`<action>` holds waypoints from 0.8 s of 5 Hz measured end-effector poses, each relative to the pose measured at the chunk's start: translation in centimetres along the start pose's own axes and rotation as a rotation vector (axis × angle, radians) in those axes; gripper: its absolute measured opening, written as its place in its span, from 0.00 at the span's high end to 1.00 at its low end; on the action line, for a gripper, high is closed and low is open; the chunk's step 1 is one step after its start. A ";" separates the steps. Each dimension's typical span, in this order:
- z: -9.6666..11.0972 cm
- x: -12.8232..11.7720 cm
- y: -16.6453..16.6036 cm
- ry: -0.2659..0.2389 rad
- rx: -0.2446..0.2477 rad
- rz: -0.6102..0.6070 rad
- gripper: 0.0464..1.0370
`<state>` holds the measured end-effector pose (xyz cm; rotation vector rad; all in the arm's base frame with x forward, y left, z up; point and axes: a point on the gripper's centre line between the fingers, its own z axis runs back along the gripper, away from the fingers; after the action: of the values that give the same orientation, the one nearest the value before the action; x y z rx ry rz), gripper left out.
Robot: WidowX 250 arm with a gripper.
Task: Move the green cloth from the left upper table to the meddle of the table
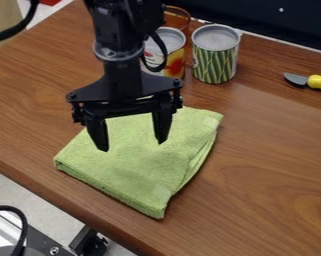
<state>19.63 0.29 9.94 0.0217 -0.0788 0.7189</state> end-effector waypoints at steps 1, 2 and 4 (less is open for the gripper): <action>-0.3 -0.2 0.1 0.014 0.011 -0.006 0.04; -0.6 0.6 0.3 0.040 0.057 -0.126 0.05; -1.3 2.9 0.1 -0.101 0.057 -0.284 0.40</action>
<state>21.77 2.32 8.85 0.1210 -0.1484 0.4354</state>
